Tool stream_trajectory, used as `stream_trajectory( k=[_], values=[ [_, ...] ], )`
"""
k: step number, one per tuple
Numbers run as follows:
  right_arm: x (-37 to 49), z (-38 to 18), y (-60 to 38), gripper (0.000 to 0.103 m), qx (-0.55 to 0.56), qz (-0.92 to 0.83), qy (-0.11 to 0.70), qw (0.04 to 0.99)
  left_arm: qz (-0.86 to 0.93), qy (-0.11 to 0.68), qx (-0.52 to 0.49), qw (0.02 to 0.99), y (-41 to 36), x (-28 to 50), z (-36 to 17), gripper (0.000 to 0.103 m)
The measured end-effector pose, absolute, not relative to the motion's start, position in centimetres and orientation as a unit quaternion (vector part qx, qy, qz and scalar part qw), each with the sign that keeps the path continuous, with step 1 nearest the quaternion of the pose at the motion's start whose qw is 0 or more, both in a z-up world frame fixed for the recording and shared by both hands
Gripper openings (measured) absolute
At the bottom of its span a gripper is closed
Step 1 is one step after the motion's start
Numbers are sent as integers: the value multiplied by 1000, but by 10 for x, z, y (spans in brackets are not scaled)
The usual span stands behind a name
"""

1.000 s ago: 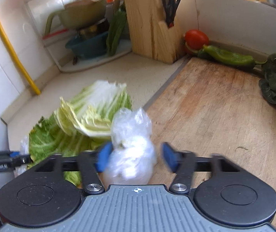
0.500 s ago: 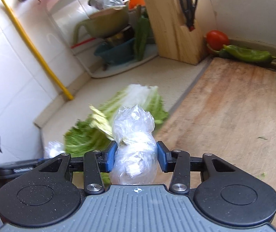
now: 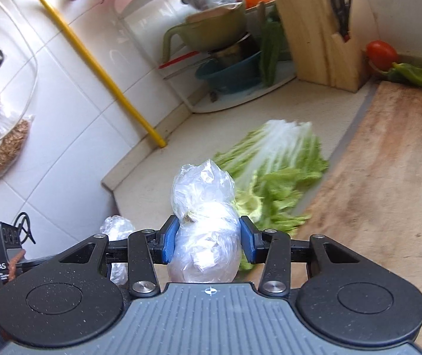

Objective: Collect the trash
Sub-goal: 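Carry both held plastic bags toward the trash bin, then open both tools over the bin to drop the clear plastic bags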

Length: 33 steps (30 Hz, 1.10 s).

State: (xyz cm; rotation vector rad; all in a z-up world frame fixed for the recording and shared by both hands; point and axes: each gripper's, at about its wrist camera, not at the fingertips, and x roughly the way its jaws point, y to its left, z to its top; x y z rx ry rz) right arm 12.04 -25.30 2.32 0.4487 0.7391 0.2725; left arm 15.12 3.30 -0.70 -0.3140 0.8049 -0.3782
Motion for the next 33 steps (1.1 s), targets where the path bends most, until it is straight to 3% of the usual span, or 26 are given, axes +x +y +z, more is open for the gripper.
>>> stream_trajectory(
  k=[33],
  values=[
    [156,20,-37,52,156,298,399,853,-81,376,-160,909,185,92,-9,28]
  ],
)
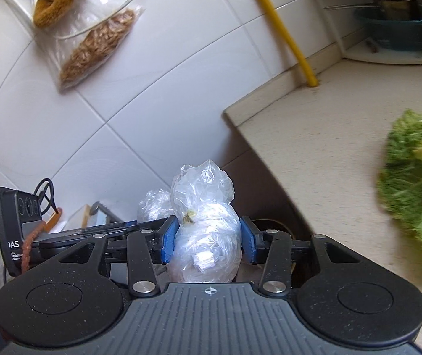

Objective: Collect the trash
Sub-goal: 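Open both tools over the bin to drop the clear plastic bags, then move both open tools back up to the cabbage leaves on the counter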

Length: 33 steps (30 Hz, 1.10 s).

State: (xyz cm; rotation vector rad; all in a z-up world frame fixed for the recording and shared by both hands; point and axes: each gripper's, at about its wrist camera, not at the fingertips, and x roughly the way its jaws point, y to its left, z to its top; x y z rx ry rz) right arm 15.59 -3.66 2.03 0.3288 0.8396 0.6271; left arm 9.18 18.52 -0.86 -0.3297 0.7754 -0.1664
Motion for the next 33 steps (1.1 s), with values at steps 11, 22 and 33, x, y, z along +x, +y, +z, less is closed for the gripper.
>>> stream_trajectory(
  k=[11,22,33],
  values=[
    [187,-26,27,53,117,312,432,838,-32,433,-140,890,210,138,-54,31],
    [232,-104,73,68,95,287,469,830,4,493,-147,857,219,187,-93,54],
    [222,-103,70,72,109,275,477,827,-32,463,-178,868,220,173,-66,56]
  ],
)
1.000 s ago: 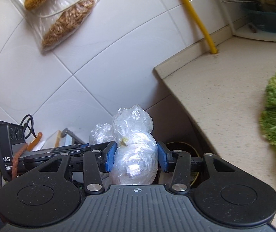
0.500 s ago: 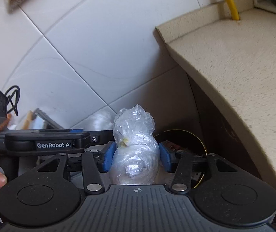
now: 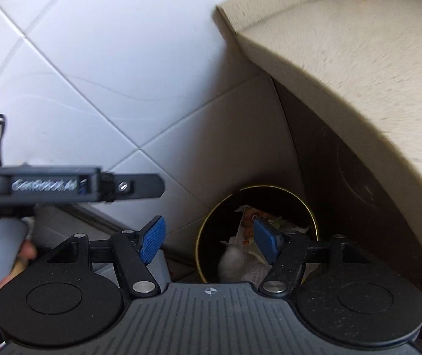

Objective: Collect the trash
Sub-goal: 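Move both open tools back up to the cabbage leaves on the counter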

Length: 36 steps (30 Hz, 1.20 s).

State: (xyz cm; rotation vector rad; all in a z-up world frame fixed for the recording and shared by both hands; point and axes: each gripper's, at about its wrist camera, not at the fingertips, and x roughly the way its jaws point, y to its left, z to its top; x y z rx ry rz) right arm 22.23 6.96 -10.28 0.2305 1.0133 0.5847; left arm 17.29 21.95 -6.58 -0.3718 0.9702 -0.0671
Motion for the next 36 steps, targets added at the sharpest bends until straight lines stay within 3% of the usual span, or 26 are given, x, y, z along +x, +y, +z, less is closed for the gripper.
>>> stream_trajectory(
  k=[7,20,26,32,36],
  values=[
    [178,-46,18,77,137,269,437,847,-104,445,-161,875,172,174,-33,57],
    [124,21,-135,84,153,157,345,913,-239,420,-117,867,11,195,6,62],
    [136,17,-187,86,129,113,327,929,-239,431,-108,863,-31,196,2,62],
    [174,-11,-207,86,131,130,353,917,-206,427,-133,870,-22,196,-5,60],
    [195,-29,-209,74,134,128,387,903,-197,423,-112,878,-16,203,-5,61]
  ],
)
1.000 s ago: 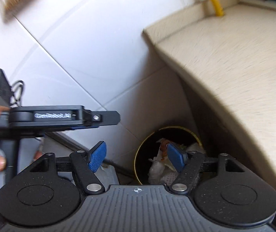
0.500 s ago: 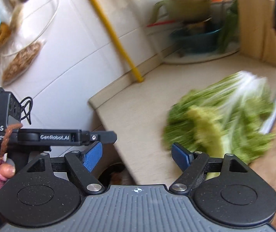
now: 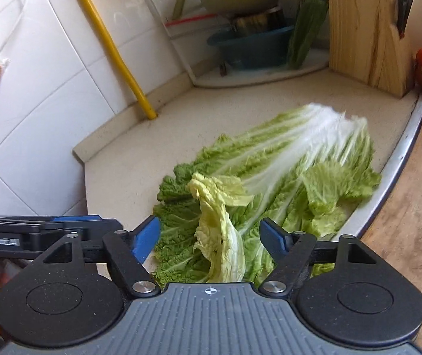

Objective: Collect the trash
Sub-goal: 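Move both open tools back up to the cabbage leaves on the counter, then close right tool on a pale cabbage leaf while left tool closes on cabbage stalks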

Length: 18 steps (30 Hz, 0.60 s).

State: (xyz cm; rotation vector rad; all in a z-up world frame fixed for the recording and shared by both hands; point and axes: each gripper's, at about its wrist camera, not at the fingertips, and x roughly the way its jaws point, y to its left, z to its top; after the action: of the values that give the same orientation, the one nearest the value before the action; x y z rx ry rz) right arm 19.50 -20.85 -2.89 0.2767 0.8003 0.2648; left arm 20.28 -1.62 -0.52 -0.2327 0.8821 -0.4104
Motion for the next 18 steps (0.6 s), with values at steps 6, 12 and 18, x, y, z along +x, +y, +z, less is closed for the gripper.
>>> stream_trajectory(
  k=[6,12,18],
  values=[
    [204,-38,-201,40,104,125,413,896,-236,425,-110,867,-21,236,-3,61],
    [195,-26,-246,17,232,117,406,876,-291,421,-65,857,-48,275,4,62],
    [188,-27,-265,22,312,112,386,861,-309,428,-58,848,-52,297,1,62]
  ],
)
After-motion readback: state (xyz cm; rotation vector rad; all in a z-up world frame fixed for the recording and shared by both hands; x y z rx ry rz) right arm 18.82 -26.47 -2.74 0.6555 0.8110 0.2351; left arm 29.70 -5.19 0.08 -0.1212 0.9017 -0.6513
